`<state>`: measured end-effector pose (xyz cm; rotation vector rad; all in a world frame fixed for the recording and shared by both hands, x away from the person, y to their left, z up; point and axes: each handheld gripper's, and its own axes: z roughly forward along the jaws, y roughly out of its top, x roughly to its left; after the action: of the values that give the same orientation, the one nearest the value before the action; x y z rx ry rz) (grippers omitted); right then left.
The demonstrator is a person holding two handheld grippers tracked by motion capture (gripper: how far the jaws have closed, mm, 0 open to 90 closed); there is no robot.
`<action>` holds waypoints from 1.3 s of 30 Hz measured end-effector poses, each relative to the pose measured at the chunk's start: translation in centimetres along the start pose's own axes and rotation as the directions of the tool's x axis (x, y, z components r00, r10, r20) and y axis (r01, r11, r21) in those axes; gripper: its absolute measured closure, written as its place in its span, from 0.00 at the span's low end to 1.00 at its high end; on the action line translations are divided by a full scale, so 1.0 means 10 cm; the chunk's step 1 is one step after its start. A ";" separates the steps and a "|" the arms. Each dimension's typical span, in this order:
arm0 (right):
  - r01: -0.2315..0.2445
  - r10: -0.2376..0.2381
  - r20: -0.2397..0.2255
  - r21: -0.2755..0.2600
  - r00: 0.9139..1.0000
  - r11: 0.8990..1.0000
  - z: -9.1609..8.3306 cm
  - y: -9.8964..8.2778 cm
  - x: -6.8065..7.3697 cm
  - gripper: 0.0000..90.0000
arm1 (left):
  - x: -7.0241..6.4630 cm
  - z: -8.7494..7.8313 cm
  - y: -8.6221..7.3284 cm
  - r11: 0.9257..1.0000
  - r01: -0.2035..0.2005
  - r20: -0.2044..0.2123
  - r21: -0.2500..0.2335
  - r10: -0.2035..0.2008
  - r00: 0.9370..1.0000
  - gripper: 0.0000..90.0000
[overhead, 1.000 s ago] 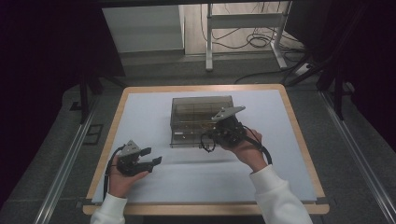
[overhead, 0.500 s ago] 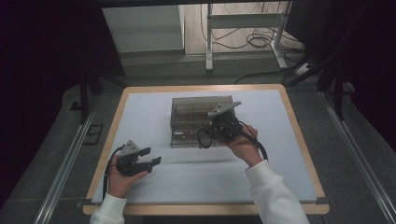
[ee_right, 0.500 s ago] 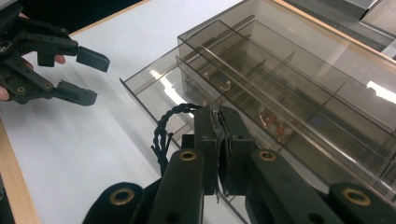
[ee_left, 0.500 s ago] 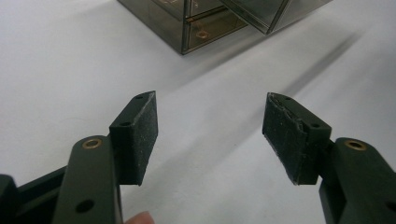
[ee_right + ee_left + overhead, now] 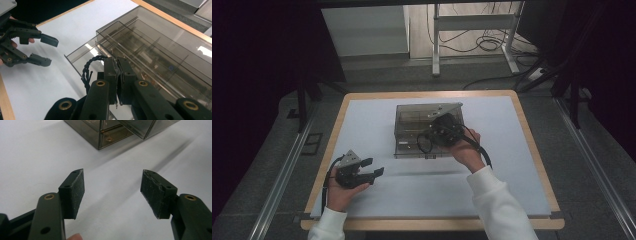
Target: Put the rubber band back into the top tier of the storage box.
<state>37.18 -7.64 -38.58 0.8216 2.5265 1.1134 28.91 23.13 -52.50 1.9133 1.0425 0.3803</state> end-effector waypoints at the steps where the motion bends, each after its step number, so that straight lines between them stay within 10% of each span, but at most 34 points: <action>1: 0.004 -0.004 -0.003 -0.005 1.000 1.000 0.02 0.01 0.00 0.96 | 0.00 0.00 0.00 1.000 0.001 0.001 0.000 -0.001 1.000 0.40; 39: 0.012 -0.012 0.000 0.029 1.000 1.000 0.62 0.14 0.09 0.96 | 0.04 -0.02 -0.01 1.000 0.005 0.004 -0.001 -0.005 1.000 0.40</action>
<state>39.80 -2.63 -41.71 0.8128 2.5502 1.0752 28.94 23.58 -52.53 1.9099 1.0443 0.3736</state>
